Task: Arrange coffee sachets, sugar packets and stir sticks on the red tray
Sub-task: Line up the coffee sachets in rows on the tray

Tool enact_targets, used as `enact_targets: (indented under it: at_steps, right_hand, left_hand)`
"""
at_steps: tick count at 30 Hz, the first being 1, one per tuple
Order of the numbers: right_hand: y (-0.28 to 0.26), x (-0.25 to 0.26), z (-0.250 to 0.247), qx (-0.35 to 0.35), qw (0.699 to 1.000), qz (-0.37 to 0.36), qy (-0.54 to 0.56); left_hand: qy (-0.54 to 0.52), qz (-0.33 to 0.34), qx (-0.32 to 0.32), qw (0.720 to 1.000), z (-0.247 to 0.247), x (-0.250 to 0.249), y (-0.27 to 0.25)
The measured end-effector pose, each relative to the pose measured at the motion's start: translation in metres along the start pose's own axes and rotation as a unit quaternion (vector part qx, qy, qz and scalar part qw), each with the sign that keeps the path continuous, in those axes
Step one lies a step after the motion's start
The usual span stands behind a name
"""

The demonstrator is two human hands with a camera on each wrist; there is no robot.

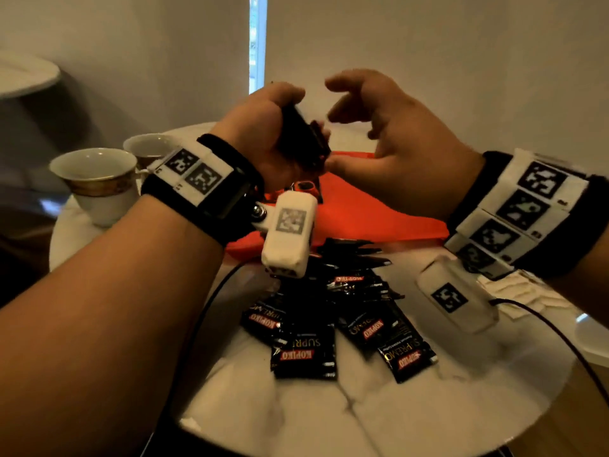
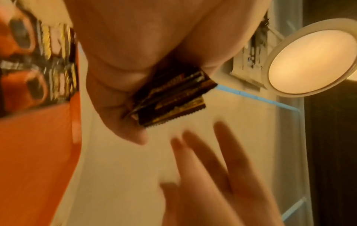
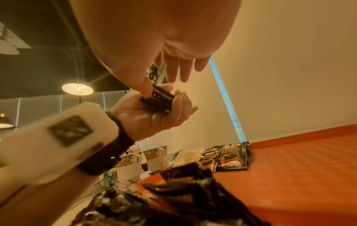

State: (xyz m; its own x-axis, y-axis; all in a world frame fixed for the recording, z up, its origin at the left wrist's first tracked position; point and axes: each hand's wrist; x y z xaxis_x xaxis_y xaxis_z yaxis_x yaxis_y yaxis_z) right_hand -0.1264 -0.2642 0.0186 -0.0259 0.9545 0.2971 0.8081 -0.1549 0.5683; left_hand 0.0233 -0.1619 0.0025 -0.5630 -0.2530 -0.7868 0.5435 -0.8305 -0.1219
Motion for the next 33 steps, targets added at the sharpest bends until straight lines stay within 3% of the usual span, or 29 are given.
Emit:
enact_targets:
  at_steps: [2, 5, 9, 12, 14, 20, 25, 33]
  right_hand:
    - [-0.008, 0.011, -0.011, 0.027, 0.999, -0.013, -0.011]
    - [-0.024, 0.035, -0.016, 0.177, 0.982, -0.055, 0.038]
    - [-0.038, 0.066, 0.002, 0.356, 0.918, -0.15, -0.096]
    - [-0.044, 0.08, 0.023, 0.418, 0.861, -0.197, -0.212]
    - [-0.045, 0.083, 0.032, 0.425, 0.848, -0.207, -0.238]
    - [-0.043, 0.082, 0.033, 0.404, 0.875, -0.171, -0.206]
    - [-0.045, 0.082, 0.034, 0.424, 0.868, -0.142, -0.217]
    - [-0.049, 0.076, 0.037, 0.381, 0.891, -0.16, -0.188]
  left_hand:
    - [-0.011, 0.031, -0.045, 0.998, -0.012, -0.014, -0.003]
    - [-0.074, 0.063, -0.068, 0.993, -0.036, -0.039, -0.006]
    - [-0.101, 0.06, -0.093, 0.989, -0.054, -0.047, -0.002]
    - [-0.083, 0.037, -0.092, 0.992, -0.052, -0.043, 0.0]
    - [-0.077, 0.026, -0.092, 0.992, -0.05, -0.039, 0.001]
    - [-0.083, 0.017, -0.091, 0.992, -0.049, -0.036, 0.003]
    - [-0.09, 0.012, -0.089, 0.992, -0.049, -0.036, 0.005]
    - [-0.088, 0.007, -0.093, 0.992, -0.047, -0.033, 0.005]
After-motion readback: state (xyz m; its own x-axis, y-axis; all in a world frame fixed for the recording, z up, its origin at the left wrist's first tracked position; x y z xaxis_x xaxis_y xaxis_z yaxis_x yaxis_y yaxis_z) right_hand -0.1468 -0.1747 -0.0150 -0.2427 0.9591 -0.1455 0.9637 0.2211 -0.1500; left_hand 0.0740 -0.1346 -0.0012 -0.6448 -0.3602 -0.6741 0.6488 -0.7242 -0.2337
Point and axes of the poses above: each hand's wrist, its own y-axis towards the middle knuckle, its own z-axis out of the palm, x = y × z, and after that the axes turned 6 degrees about -x, right-handed
